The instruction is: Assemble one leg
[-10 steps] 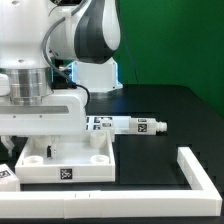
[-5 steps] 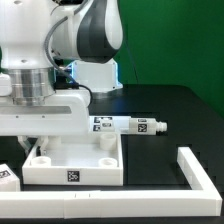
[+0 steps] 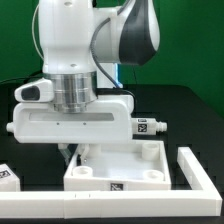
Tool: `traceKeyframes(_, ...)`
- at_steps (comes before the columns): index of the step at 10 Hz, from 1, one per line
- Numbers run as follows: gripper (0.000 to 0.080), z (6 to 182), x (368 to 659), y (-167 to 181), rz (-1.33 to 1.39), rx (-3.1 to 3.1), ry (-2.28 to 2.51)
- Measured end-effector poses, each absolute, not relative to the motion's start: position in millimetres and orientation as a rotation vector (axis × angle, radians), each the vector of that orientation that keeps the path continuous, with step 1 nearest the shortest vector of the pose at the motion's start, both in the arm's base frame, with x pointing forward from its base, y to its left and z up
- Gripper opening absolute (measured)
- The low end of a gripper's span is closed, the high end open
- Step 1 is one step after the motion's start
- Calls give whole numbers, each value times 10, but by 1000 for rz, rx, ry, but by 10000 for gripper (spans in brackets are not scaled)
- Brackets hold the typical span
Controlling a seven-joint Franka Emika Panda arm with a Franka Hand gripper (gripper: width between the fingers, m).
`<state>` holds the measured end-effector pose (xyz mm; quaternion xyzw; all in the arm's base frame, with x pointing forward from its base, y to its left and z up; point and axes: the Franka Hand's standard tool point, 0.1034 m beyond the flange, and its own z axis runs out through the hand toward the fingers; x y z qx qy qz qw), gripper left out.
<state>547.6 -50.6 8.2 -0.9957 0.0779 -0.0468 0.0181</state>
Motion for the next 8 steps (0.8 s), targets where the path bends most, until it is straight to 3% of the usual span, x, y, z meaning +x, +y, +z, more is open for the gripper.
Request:
traceKeyframes(2,45,81,5700,-337,-184,-3080,211)
traceKeyframes(8,48,93,5812,-208,-66,-3158,70)
